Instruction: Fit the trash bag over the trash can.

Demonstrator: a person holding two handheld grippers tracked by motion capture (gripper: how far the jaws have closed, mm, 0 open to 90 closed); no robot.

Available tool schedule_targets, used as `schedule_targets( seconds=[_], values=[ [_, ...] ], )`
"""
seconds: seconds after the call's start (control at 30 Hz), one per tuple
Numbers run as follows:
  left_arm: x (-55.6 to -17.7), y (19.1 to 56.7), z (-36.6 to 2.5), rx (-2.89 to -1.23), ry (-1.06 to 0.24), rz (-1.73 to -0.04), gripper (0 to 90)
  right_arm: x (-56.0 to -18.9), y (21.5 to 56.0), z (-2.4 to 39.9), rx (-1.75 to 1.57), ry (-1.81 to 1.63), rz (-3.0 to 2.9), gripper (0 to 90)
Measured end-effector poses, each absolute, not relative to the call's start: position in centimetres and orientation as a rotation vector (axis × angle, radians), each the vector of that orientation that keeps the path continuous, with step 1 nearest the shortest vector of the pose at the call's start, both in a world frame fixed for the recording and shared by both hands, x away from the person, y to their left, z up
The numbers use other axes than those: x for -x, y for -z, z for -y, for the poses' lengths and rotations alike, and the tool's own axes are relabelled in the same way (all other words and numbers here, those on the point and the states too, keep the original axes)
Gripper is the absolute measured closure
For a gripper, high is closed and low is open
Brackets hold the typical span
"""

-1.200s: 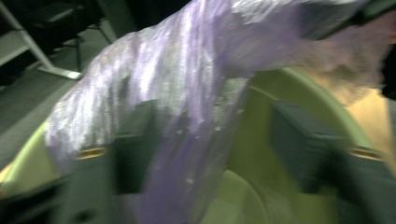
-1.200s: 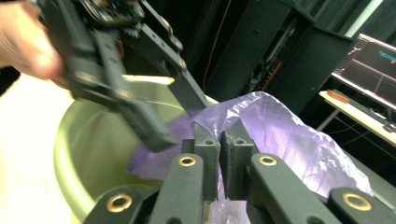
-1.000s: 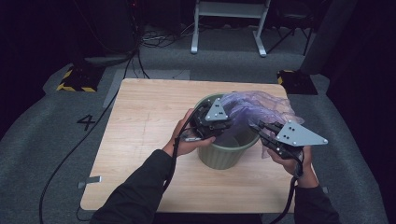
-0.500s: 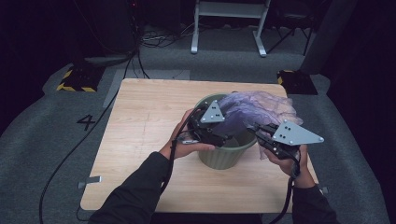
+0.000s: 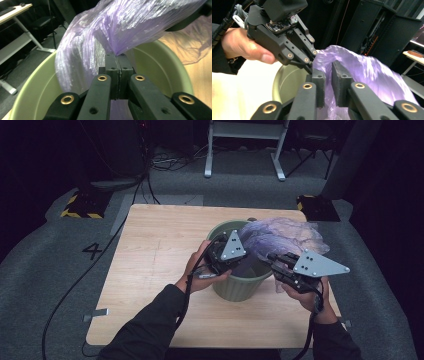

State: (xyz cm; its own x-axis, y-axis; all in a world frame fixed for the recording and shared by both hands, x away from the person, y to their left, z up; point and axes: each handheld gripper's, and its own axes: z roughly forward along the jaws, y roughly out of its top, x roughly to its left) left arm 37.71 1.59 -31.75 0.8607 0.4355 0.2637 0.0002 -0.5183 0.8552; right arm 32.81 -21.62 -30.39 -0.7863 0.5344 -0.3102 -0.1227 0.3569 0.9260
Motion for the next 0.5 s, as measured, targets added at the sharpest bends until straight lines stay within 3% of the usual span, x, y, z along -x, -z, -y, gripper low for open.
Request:
schedule_targets(
  seconds=[0.07,0.27,0.5],
  values=[
    [-37.8,32.0,-1.9,-2.060,-0.563,-0.333,89.7,-32.7,30.4,21.8,-0.389,-1.464,-2.021,59.5],
    [-37.8,32.5,-3.2,-2.067,-0.594,-0.343,89.8,-32.0,30.3,23.2,-0.458,-1.468,-1.969,38.6],
    [-38.2,33.2,-5.6,-2.047,-0.592,-0.391,89.8,-31.6,31.7,25.3,-0.534,-1.378,-1.947,31.4]
  ],
)
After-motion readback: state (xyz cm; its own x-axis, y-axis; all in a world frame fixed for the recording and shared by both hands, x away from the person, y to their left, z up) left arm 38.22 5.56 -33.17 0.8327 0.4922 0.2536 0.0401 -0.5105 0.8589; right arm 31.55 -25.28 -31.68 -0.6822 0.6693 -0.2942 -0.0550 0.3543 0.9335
